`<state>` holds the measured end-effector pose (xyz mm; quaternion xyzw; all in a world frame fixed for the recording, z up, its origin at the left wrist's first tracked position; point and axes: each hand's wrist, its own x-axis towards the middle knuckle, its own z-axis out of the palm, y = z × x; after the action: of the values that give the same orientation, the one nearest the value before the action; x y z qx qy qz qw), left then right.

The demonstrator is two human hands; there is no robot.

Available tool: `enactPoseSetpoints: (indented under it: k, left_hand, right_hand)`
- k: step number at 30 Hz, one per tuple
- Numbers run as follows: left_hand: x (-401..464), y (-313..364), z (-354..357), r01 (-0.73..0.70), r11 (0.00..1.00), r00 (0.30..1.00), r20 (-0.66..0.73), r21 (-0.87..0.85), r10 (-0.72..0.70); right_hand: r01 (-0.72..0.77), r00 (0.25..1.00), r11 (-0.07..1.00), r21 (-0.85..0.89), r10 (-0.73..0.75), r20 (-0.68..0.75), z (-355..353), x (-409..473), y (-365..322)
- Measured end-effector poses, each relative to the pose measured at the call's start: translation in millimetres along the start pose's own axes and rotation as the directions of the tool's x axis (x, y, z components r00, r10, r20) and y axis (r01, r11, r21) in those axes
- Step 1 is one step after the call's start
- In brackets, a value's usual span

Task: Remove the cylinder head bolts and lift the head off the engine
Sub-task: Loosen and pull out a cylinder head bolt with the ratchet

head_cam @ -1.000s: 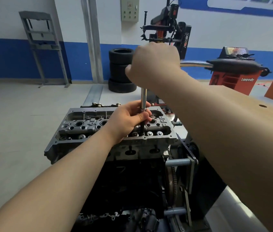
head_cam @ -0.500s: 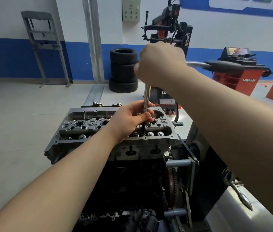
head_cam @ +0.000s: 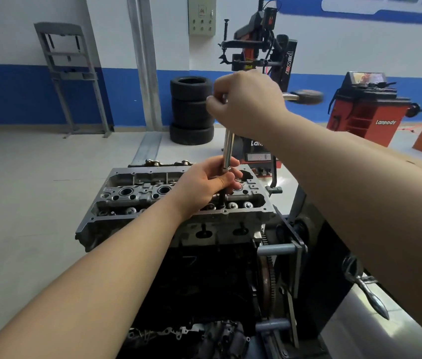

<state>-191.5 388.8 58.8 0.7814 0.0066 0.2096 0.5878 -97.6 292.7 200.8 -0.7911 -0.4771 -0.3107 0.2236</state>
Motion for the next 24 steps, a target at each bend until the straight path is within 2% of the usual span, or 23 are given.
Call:
enactPoseSetpoints:
  k: [2,3,6,8,10,12,13,14,16,18,20,22,24]
  left_hand:
    - [-0.1,0.4,1.2,0.003,1.000,1.000,-0.024,0.003,-0.003]
    - [0.2,0.3,1.4,0.006,1.000,0.999,-0.034,-0.002,-0.006]
    - [-0.1,-2.7,0.3,0.013,0.999,0.998,-0.053,-0.050,-0.016]
    - [-0.7,-3.5,-0.9,0.007,0.999,0.998,-0.062,-0.046,-0.010]
    - [-0.9,-3.0,-0.6,-0.002,0.999,0.999,-0.051,-0.035,0.000]
    - [0.1,-2.8,0.1,-0.001,0.999,0.999,-0.034,-0.038,0.000]
    - [0.8,-3.6,0.0,-0.002,0.999,0.999,-0.033,-0.034,0.000]
    - [1.3,-4.6,-0.2,-0.005,1.000,0.999,-0.037,-0.031,0.004]
    - [2.3,-5.9,-0.6,-0.015,0.999,0.999,-0.053,-0.039,0.013]
    - [3.4,-6.5,-0.3,-0.016,0.999,0.998,-0.066,-0.047,0.013]
    - [3.9,-8.5,-0.9,-0.013,0.998,0.997,-0.080,-0.066,0.008]
    - [3.7,-11.7,-3.0,-0.013,0.996,0.995,-0.099,-0.084,0.005]
    - [2.6,-11.5,-4.7,-0.015,0.996,0.995,-0.102,-0.085,0.006]
  right_hand:
    - [-0.078,0.997,0.960,-0.270,0.081,0.000,0.1,3.5,-5.6]
    - [-0.089,0.996,0.934,-0.346,0.091,-0.012,0.5,3.6,-8.1]
    - [-0.033,0.999,0.912,-0.410,0.015,-0.048,3.9,-1.2,-18.5]
    - [0.035,0.996,0.946,-0.324,-0.060,-0.067,6.3,-0.4,-16.8]
    - [0.074,0.996,0.987,-0.145,-0.079,-0.033,4.1,2.0,-6.3]
    - [0.031,0.999,0.994,0.105,-0.031,0.005,0.1,1.0,7.3]
    - [0.007,1.000,0.985,0.174,-0.011,0.022,-0.9,-0.1,11.3]
    - [-0.010,1.000,0.986,0.167,0.005,0.029,-0.9,-0.5,12.3]
    - [-0.043,0.999,0.999,-0.021,0.043,0.021,0.6,3.4,6.8]
    - [-0.075,0.997,0.956,-0.285,0.082,0.010,0.2,7.4,-1.8]
    - [-0.054,0.998,0.907,-0.419,0.065,0.013,1.2,8.0,-11.0]
    - [0.001,1.000,0.902,-0.431,-0.002,-0.003,3.8,6.7,-18.8]
    - [0.034,0.999,0.940,-0.340,-0.046,-0.028,6.0,6.7,-18.7]
